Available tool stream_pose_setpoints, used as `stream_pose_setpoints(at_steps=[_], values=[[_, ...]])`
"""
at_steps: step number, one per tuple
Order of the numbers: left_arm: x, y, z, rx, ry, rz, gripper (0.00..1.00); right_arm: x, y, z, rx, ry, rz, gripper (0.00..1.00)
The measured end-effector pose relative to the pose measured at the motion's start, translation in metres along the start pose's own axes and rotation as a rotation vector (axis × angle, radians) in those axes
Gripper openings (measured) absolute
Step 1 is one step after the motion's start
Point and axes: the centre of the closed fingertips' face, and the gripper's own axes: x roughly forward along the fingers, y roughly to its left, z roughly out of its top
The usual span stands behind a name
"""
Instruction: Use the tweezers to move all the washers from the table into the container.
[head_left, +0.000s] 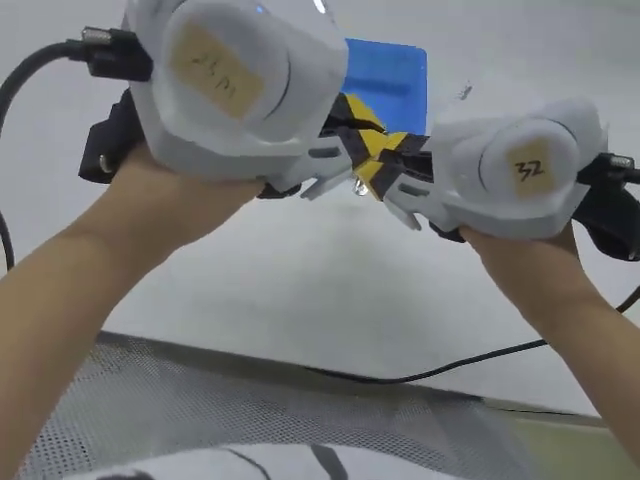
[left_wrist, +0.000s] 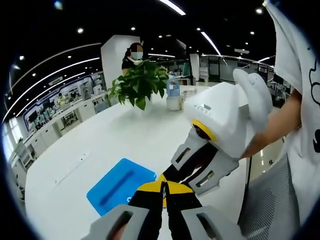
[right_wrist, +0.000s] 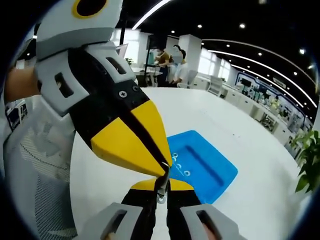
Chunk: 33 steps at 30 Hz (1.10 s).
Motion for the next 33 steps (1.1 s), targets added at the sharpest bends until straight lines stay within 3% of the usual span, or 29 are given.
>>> stream_pose_setpoints(at_steps=[7,14,22,28,33], values=[[-0.005,0.019,0.025,-0.014,-0.063,0.070,0.00,-0.002,-0.020,0.024,0.002,-0.047,-0.032,0.02],[-0.004,0.041,0.037,-0.015,-0.087,0.118,0.00,0.006,-0.040,0.042,-0.034,-0.075,-0.063,0.02],[0.006,0.063,0.032,0.036,-0.014,0.201,0.00,0.024,-0.053,0.052,-0.049,-0.084,-0.088,0.02],[0.017,0.075,0.021,0.003,0.002,0.196,0.00,0.039,-0.062,0.043,-0.059,-0.052,-0.108,0.02],[0.031,0.081,0.009,-0.001,0.015,0.179,0.00,0.050,-0.068,0.030,-0.023,-0.027,-0.122,0.02]])
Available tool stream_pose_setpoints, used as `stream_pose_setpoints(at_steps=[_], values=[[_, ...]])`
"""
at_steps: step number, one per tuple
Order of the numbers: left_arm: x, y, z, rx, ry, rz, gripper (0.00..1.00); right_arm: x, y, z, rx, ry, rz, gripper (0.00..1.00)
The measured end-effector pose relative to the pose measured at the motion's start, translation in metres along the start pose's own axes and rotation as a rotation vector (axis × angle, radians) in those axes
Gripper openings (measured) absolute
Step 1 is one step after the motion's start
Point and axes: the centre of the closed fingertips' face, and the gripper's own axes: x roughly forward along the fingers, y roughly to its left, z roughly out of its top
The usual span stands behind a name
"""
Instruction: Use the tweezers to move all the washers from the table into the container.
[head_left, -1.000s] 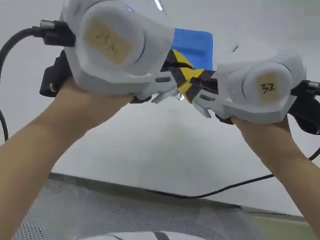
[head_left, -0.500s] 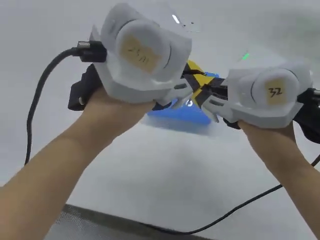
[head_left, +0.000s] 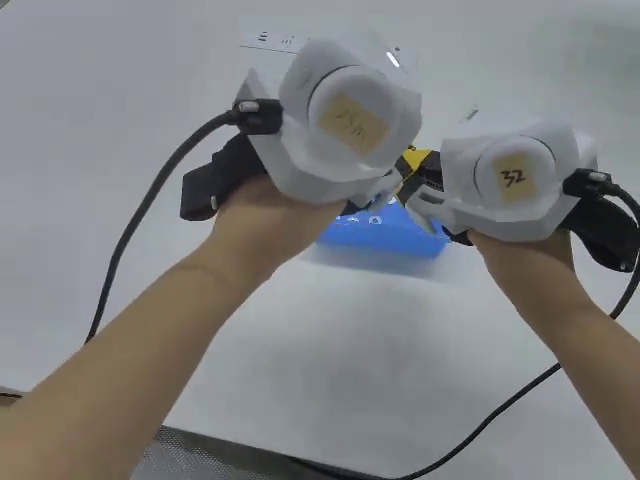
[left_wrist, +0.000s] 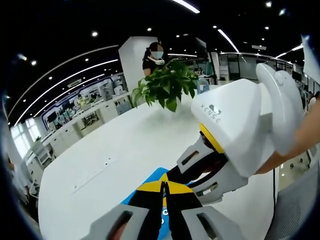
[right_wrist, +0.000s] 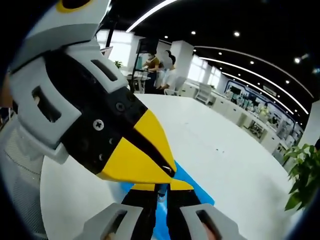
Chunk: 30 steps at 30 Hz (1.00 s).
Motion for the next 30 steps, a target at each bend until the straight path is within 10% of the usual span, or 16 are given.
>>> stream_pose_setpoints(at_steps=[18,30], values=[[0.014,-0.008,-0.022,0.046,0.067,-0.092,0.00,0.011,0.005,-0.026,0.092,0.061,-0.019,0.03],[-0.045,-0.005,0.009,0.135,-0.053,-0.144,0.00,-0.024,0.017,0.026,0.057,0.010,-0.137,0.04]])
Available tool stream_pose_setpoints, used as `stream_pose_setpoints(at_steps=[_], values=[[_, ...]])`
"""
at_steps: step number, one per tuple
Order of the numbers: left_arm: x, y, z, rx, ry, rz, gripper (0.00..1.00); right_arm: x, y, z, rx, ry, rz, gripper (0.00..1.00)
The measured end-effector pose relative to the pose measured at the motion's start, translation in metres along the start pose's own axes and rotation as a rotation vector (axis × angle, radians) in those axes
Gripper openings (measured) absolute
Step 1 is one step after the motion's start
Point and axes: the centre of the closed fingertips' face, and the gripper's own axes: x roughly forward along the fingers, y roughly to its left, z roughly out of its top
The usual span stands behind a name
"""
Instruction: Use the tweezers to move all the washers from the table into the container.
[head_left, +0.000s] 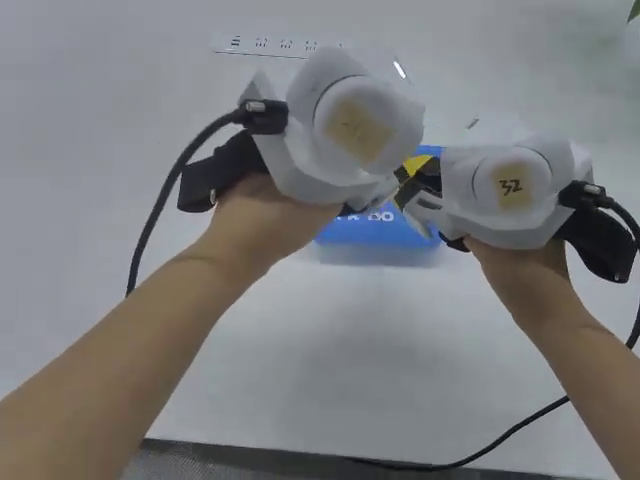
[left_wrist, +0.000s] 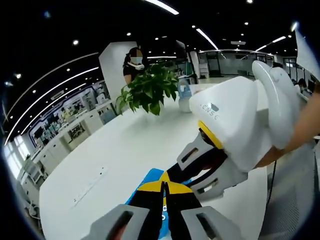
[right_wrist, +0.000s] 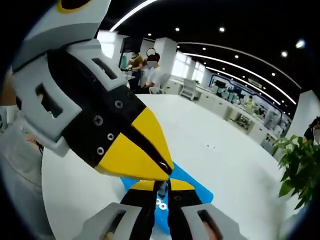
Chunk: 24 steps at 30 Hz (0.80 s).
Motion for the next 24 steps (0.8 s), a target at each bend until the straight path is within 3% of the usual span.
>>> stream_pose_setpoints(at_steps=[4,7,9,12,19,24], values=[[-0.028,-0.014,0.013,0.066,-0.060,-0.059,0.00,-0.023,0.014,0.019,-0.055,-0.005,-0.045,0.05],[-0.046,-0.028,0.013,0.125,-0.076,-0.119,0.00,-0.043,0.028,0.022,-0.148,0.029,-0.092,0.05],[-0.057,-0.040,0.012,0.152,-0.084,-0.157,0.00,-0.048,0.037,0.019,-0.162,0.039,-0.103,0.05],[-0.068,-0.060,0.000,0.206,-0.068,-0.215,0.00,-0.055,0.057,0.007,-0.175,0.078,-0.114,0.06],[-0.073,-0.097,-0.037,0.228,-0.041,-0.325,0.00,-0.058,0.096,-0.033,-0.187,0.197,-0.104,0.06],[-0.066,-0.109,-0.063,0.206,-0.010,-0.380,0.00,-0.054,0.112,-0.059,-0.216,0.265,-0.096,0.05]])
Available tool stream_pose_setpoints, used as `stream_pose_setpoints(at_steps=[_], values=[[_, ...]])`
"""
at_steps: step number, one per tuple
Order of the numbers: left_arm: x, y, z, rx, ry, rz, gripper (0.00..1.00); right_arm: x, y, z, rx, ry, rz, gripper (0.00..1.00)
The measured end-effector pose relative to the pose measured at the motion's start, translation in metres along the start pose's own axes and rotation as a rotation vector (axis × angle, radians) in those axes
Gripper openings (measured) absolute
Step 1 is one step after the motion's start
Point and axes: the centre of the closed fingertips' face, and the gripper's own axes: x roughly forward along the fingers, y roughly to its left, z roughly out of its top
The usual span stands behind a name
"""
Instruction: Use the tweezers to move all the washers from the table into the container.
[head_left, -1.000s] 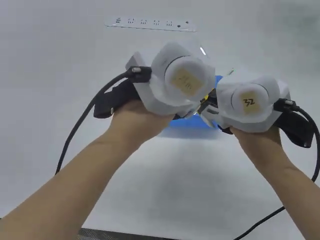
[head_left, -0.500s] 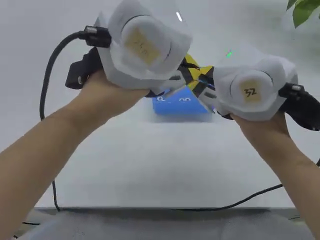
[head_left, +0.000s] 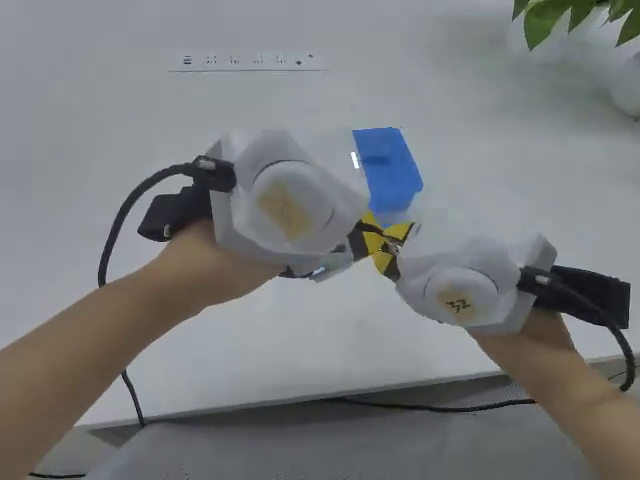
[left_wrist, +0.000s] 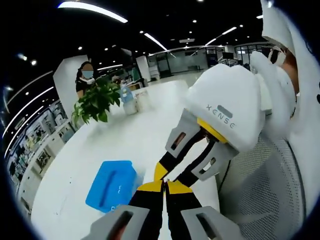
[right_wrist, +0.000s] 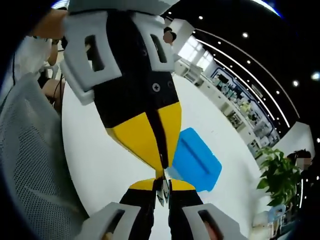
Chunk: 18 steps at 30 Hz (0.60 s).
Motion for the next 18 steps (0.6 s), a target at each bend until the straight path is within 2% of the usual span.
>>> stream_pose_setpoints(at_steps=[1,4,6,10,13,15,16,18], values=[[0.003,-0.003,-0.005,-0.017,0.002,-0.015,0.00,0.002,0.004,-0.003,-0.002,0.010,0.013,0.05],[0.009,-0.006,-0.012,-0.019,-0.001,-0.019,0.00,0.009,0.010,-0.011,-0.013,0.040,0.024,0.05],[0.013,-0.008,-0.020,-0.028,0.012,-0.023,0.00,0.014,0.015,-0.016,-0.025,0.065,0.046,0.05],[0.017,-0.007,-0.031,-0.067,0.009,-0.020,0.00,0.021,0.020,-0.021,-0.056,0.082,0.075,0.06],[0.020,-0.007,-0.039,-0.089,0.023,-0.015,0.00,0.025,0.027,-0.021,-0.014,0.070,0.115,0.06],[0.020,-0.005,-0.042,-0.133,0.012,-0.001,0.00,0.026,0.030,-0.022,0.054,0.062,0.132,0.12],[0.020,-0.004,-0.044,-0.148,0.014,0.004,0.00,0.025,0.031,-0.023,0.097,0.062,0.149,0.14],[0.022,-0.005,-0.048,-0.155,0.021,0.005,0.00,0.018,0.027,-0.020,0.120,0.043,0.146,0.18]])
